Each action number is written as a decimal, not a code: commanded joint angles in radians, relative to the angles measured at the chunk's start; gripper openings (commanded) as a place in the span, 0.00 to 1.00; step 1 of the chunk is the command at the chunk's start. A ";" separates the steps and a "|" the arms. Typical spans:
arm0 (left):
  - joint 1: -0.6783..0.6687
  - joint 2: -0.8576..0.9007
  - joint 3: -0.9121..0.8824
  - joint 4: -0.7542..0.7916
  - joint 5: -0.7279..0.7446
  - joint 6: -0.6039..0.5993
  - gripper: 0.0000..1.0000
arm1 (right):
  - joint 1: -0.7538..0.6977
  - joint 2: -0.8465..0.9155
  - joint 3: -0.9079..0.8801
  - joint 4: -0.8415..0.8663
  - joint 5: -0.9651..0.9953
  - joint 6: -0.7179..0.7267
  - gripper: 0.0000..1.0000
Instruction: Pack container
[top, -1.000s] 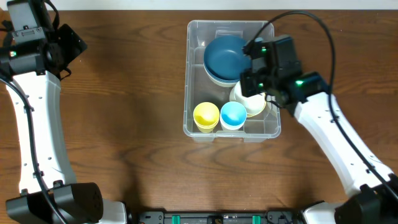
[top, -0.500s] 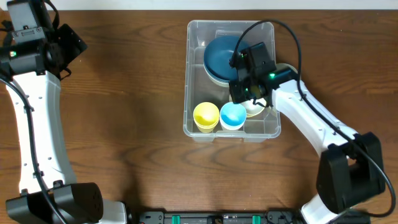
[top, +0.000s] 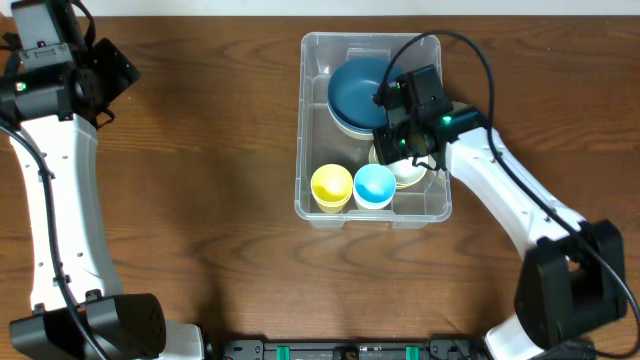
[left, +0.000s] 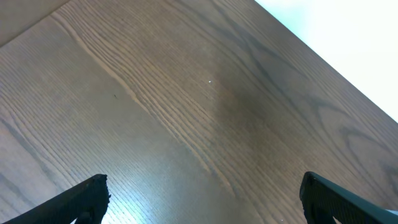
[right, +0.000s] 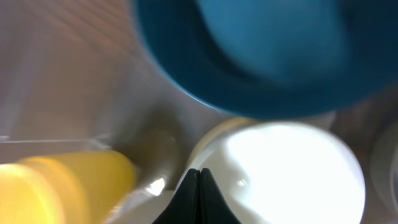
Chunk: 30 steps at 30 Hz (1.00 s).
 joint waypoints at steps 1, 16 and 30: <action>0.003 -0.005 0.005 -0.002 -0.012 0.013 0.98 | -0.002 -0.044 0.032 0.015 -0.080 -0.039 0.01; 0.003 -0.005 0.005 -0.002 -0.012 0.013 0.98 | 0.013 0.014 0.016 0.002 -0.080 -0.113 0.01; 0.003 -0.005 0.005 -0.002 -0.012 0.013 0.98 | -0.017 0.152 0.034 -0.032 -0.104 -0.108 0.01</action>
